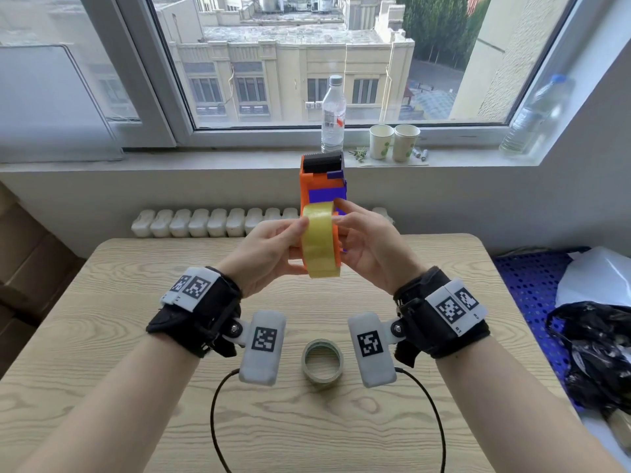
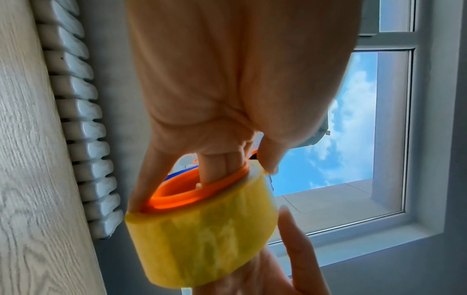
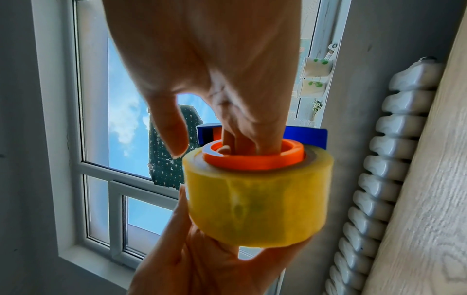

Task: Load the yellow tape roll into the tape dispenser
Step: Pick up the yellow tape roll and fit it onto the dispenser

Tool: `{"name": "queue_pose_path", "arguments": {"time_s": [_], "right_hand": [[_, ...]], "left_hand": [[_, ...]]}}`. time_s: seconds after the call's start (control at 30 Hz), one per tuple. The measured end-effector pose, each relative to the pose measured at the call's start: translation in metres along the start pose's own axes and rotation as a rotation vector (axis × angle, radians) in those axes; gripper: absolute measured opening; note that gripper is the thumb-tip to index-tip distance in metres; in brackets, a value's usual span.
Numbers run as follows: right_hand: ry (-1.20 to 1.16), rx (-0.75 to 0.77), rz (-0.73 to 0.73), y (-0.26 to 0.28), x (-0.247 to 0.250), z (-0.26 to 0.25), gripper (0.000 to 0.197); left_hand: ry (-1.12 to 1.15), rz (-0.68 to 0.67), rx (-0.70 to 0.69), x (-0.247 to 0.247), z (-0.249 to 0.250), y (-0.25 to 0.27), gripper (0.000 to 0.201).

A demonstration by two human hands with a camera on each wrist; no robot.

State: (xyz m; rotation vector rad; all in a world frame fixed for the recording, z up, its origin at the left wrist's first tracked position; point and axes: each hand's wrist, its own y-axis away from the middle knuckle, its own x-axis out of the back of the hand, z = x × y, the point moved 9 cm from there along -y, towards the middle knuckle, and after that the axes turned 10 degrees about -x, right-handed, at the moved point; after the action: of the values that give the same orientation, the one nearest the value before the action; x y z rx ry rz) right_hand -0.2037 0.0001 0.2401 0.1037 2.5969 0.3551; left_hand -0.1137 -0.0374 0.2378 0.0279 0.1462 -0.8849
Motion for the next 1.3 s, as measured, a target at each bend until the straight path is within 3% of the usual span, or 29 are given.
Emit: {"name": "queue_pose_path", "arguments": {"time_s": [0.13,0.23,0.33,0.5,0.7,0.83,1.07,1.3], "right_hand": [[0.027,0.056,-0.029,0.003,-0.001,-0.003,0.046],[0.045,0.079,0.017,0.004,0.002,-0.006,0.05],[0.107,0.093,0.063,0.004,0.002,-0.008,0.046],[0.149,0.123,0.108,0.003,0.002,-0.01,0.033],[0.042,0.076,0.003,0.002,-0.002,-0.005,0.046],[0.075,0.118,0.015,0.001,-0.003,-0.008,0.046],[0.272,0.186,0.099,0.004,-0.009,-0.014,0.043],[0.552,0.301,0.355,0.005,-0.004,-0.021,0.045]], "left_hand": [[0.003,0.064,0.016,0.001,0.002,0.0,0.04],[0.004,0.02,0.026,-0.003,0.001,0.004,0.04],[-0.038,-0.027,0.026,-0.004,-0.002,0.006,0.052],[-0.044,-0.007,-0.002,-0.006,0.001,0.008,0.042],[-0.069,0.029,-0.009,-0.008,0.009,0.011,0.046],[-0.091,0.057,-0.012,-0.003,0.011,0.012,0.049],[-0.213,0.041,-0.052,0.0,0.014,0.008,0.033],[-0.338,0.075,-0.112,0.001,0.014,0.0,0.035]]}}
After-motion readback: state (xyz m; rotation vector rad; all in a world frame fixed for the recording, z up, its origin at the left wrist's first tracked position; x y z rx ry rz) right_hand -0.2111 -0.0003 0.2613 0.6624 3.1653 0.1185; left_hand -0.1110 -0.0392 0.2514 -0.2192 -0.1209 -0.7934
